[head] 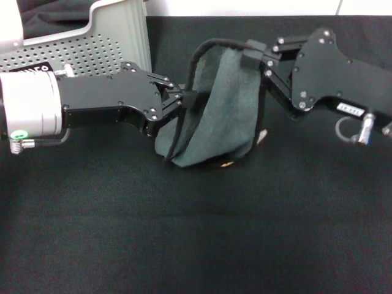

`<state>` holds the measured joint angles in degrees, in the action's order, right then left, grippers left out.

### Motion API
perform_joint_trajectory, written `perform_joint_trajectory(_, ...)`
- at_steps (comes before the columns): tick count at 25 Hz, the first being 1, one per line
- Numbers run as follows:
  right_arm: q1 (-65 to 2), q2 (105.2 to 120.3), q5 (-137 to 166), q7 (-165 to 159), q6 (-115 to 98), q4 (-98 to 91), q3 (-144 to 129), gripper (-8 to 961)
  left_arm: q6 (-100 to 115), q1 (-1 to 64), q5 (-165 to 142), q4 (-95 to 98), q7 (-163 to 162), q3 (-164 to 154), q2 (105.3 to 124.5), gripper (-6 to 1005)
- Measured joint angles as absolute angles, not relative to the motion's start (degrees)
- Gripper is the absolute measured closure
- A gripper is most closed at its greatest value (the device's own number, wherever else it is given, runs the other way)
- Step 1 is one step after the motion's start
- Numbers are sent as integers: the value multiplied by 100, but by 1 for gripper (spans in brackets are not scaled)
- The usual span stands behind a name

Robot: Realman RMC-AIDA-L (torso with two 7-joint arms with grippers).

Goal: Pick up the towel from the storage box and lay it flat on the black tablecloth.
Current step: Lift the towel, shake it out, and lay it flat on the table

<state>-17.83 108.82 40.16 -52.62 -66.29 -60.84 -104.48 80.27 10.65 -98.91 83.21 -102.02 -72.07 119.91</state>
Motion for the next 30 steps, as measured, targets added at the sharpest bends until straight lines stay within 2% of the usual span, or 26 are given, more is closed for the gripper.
perform_joint_trajectory(4,-1727,11151,5122,-5945,-6964,-6507,-9547,946,8117,1088,-9804,8150,-10017,-7201,11987,959)
perform_joint_trajectory(5,-1727,11151,5122,-5945,-6964,-6507,-9547,946,8150,1105,-9795,8101,-9979,-7200,11988,959)
perform_joint_trajectory(7,-1784,11245,5753,-6496,-7193,-6850,-9075,946,8202,1135,-9765,8010,-9905,-7197,11991,958)
perform_joint_trajectory(13,-2060,11202,6220,-7195,-7646,-7035,-8709,946,8210,1159,-9460,7764,-9677,-7073,12000,957)
perform_joint_trajectory(30,-2566,11196,6840,-8127,-8023,-7328,-7943,946,8367,1213,-8580,6530,-8601,-6901,11991,951)
